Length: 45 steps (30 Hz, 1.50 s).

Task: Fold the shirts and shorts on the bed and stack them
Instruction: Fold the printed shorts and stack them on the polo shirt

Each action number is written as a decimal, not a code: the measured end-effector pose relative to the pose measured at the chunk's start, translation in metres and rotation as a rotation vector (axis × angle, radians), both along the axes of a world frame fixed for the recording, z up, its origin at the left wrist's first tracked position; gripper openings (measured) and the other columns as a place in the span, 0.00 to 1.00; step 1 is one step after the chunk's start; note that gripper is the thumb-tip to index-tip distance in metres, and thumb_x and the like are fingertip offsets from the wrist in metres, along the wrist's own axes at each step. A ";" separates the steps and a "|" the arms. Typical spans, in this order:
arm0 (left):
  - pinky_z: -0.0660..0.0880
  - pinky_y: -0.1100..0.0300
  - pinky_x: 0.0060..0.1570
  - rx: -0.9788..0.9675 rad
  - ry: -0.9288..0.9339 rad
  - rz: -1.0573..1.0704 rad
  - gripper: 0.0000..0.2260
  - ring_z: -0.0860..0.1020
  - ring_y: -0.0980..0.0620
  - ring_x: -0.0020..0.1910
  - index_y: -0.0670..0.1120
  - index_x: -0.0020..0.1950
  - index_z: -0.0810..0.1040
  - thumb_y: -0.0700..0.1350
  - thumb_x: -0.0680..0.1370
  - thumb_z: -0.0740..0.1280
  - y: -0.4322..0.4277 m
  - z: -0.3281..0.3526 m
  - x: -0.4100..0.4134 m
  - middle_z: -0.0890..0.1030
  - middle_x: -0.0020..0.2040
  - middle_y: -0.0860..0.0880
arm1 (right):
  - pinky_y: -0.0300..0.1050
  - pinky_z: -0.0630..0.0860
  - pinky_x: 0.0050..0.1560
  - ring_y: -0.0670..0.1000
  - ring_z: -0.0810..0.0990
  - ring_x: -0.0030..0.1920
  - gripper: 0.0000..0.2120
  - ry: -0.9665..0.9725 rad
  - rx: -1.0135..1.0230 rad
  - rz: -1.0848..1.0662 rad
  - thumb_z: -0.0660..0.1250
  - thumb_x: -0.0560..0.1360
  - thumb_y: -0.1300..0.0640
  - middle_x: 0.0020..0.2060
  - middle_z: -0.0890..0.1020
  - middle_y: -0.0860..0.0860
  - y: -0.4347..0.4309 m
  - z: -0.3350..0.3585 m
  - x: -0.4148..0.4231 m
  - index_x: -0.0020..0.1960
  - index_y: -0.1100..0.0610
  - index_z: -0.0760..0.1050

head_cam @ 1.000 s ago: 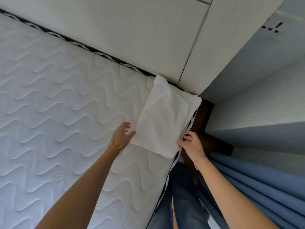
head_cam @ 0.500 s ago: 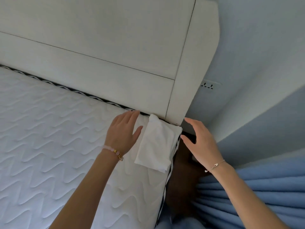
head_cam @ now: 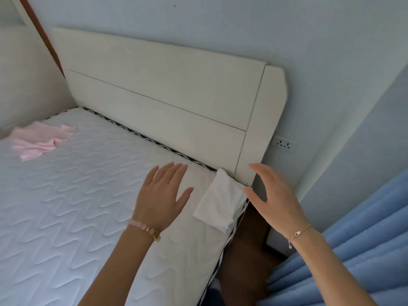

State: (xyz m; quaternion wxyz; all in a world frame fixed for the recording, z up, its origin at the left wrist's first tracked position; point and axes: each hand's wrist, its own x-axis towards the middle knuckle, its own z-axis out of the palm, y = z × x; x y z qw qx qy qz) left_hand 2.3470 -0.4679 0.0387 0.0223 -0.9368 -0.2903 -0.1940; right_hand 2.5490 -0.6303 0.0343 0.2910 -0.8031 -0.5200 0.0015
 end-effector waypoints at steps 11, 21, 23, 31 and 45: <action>0.66 0.48 0.66 0.107 -0.082 0.199 0.24 0.75 0.46 0.63 0.43 0.65 0.74 0.56 0.77 0.55 -0.067 0.050 -0.124 0.79 0.60 0.47 | 0.26 0.53 0.63 0.43 0.64 0.67 0.24 -0.060 0.119 0.199 0.63 0.76 0.49 0.67 0.70 0.46 -0.020 0.051 -0.092 0.71 0.51 0.65; 0.67 0.47 0.65 0.192 -0.108 0.638 0.24 0.75 0.46 0.63 0.43 0.64 0.75 0.57 0.77 0.56 -0.136 0.069 -0.358 0.79 0.60 0.47 | 0.20 0.51 0.62 0.43 0.66 0.64 0.26 -0.102 0.151 0.737 0.55 0.74 0.43 0.64 0.74 0.49 0.020 0.074 -0.319 0.69 0.53 0.67; 0.66 0.48 0.65 0.206 -0.096 0.749 0.24 0.75 0.47 0.63 0.43 0.64 0.75 0.57 0.77 0.56 -0.163 0.071 -0.417 0.80 0.60 0.47 | 0.22 0.52 0.62 0.42 0.65 0.64 0.27 -0.085 0.150 0.857 0.54 0.74 0.42 0.65 0.73 0.47 0.021 0.074 -0.381 0.70 0.52 0.66; 0.69 0.47 0.64 0.229 -0.022 1.306 0.24 0.75 0.46 0.62 0.43 0.64 0.75 0.57 0.77 0.56 -0.318 0.076 -0.613 0.79 0.60 0.48 | 0.25 0.56 0.61 0.43 0.68 0.63 0.27 -0.005 0.179 1.380 0.55 0.74 0.41 0.64 0.74 0.48 -0.012 0.071 -0.620 0.68 0.53 0.68; 0.65 0.49 0.66 0.171 0.109 2.185 0.22 0.74 0.49 0.64 0.48 0.64 0.73 0.58 0.76 0.57 -0.572 0.065 -0.696 0.78 0.61 0.51 | 0.27 0.55 0.63 0.42 0.65 0.65 0.28 0.098 0.262 2.186 0.53 0.74 0.41 0.65 0.73 0.47 -0.170 0.070 -0.870 0.69 0.53 0.68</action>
